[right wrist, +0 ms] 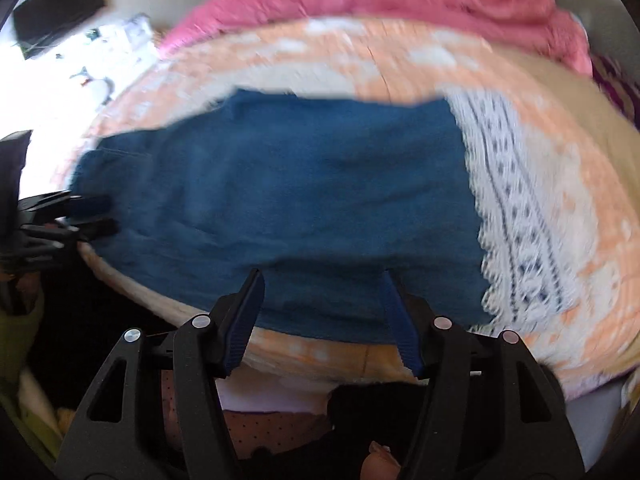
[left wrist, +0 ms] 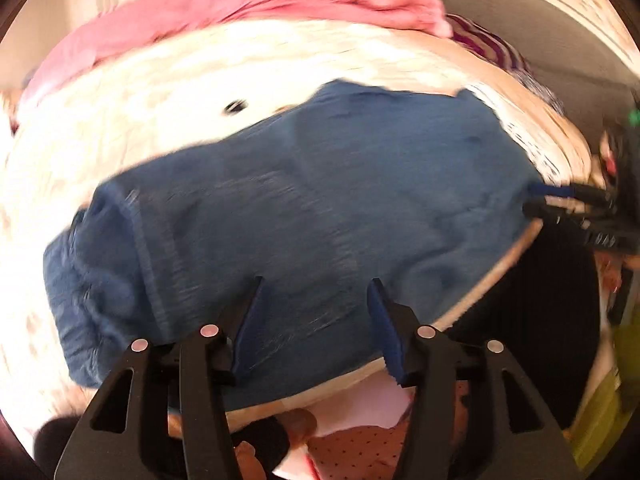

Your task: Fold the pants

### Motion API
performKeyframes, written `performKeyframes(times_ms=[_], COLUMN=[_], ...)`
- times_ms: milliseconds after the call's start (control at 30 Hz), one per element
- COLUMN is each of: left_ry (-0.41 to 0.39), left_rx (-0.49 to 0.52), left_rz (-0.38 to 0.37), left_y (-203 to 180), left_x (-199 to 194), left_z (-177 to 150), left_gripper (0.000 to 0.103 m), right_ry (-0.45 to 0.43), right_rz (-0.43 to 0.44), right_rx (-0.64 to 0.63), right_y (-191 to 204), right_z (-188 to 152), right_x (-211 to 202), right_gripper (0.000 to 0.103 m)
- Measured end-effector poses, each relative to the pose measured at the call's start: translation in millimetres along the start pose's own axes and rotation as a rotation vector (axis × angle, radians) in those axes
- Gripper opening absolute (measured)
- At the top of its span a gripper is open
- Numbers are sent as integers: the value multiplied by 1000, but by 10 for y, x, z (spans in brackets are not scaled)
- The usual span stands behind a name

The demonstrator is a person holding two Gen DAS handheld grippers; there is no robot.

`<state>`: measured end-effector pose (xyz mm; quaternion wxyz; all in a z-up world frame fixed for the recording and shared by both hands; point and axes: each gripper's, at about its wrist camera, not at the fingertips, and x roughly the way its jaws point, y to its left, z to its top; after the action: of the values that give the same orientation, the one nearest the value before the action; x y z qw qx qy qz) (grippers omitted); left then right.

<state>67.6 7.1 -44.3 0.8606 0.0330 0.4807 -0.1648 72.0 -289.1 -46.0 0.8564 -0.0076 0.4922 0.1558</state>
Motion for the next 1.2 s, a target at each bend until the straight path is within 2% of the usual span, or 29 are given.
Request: performKeyframes(times_ms=[67,267,367,400,433,533,600,633,700,767,867,933,1000,1033,1100,1200], left_ry=[13,26,33,32,28,-22,-54,-75,-104,-125,-109,-96,-71,-56,2,8], left_rx=[-40,-157,-138,-120,-102,-65,-48,-24,3,15,26,58,101,97,58,55], left_rz=[2,-53,-10,9,18,-59,-91,-89,-67,-61,-86,-57,2,-13,-92,-171], left_y=[124,486,445,395,341,177,99,33,-31,-87,-159,-210,-230,-215,-132,-71], left_x=[-13,-61,10,35,34,-116,-209,-254,-277,-228,-18,133,381,462,667,847], left_z=[-1,-30,-22,-19,-16,22,101,193,370,641,1079,1316,1544,1608,1716,1700], left_gripper=[50,46,46,49,57,62,62,63,79,79,79,79,79,79,79,79], right_ry=[37,24,20,17,14,-33,-106,-128,-188,-223,-223,-196,-155,-147,-116,-71], right_rz=[10,69,73,79,88,110,150,153,149,126,75,58,48,63,75,124], right_rx=[49,106,104,110,110,111,131,141,180,207,248,299,365,371,390,392], right_y=[-99,-187,-208,-220,-224,-206,-289,-329,-487,-681,-1042,-1286,-1547,-1626,-1764,-1850], right_z=[-80,-142,-159,-161,-173,-150,-108,-86,19,186,520,722,910,995,1146,1284], right_x=[100,44,53,47,36,-89,-290,-351,-504,-581,-562,-472,-320,-256,-91,219], right_gripper=[53,53,53,55,58,59,59,59,65,67,67,67,67,67,67,66])
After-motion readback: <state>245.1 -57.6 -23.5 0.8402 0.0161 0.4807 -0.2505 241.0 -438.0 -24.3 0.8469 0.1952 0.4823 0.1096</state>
